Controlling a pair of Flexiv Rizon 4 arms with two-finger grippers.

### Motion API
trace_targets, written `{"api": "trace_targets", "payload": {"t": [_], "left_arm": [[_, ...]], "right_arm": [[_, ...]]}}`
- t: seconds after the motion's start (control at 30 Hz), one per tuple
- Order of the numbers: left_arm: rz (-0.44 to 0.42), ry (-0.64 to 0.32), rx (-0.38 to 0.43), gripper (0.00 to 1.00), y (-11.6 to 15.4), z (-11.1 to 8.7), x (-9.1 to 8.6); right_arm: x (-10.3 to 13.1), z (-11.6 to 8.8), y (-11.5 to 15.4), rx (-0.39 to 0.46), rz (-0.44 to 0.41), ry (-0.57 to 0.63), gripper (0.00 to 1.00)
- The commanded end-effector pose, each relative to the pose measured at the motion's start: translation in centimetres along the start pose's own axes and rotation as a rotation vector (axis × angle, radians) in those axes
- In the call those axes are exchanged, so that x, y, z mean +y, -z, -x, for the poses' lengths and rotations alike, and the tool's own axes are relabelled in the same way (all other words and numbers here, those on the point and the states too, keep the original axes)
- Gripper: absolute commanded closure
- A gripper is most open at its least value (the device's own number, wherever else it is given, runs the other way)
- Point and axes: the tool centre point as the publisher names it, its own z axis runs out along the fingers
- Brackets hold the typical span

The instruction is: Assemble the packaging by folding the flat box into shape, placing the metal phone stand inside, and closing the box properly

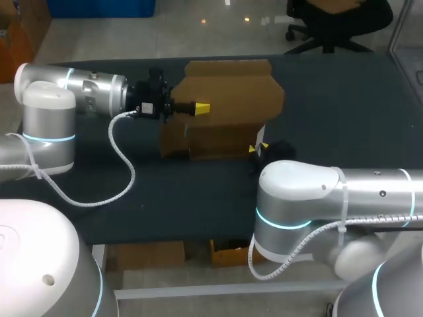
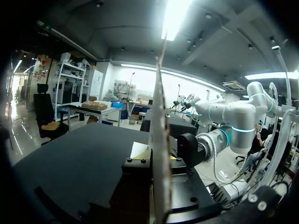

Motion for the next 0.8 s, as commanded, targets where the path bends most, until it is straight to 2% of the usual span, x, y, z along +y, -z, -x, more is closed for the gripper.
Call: {"api": "trace_targets", "payload": {"t": [0.03, 0.13, 0.3, 0.8], "left_arm": [[0.001, 0.001, 0.005, 1.0, -0.2, 0.1, 0.4], [0.001, 0.001, 0.005, 1.0, -0.2, 0.1, 0.4], [0.001, 0.001, 0.005, 1.0, -0.2, 0.1, 0.4], [0.001, 0.001, 0.005, 1.0, -0.2, 0.1, 0.4]], "right_arm": [[-0.1, -1.0, -0.2, -0.039, 0.011, -0.004, 0.69], [-0.2, -1.1, -0.2, -0.032, 0.012, -0.013, 0.67], [-0.5, -1.0, 0.5, -0.025, 0.013, -0.027, 0.6], [-1.7, 0.0, 4.0, -0.005, 0.003, -0.043, 0.61]]}}
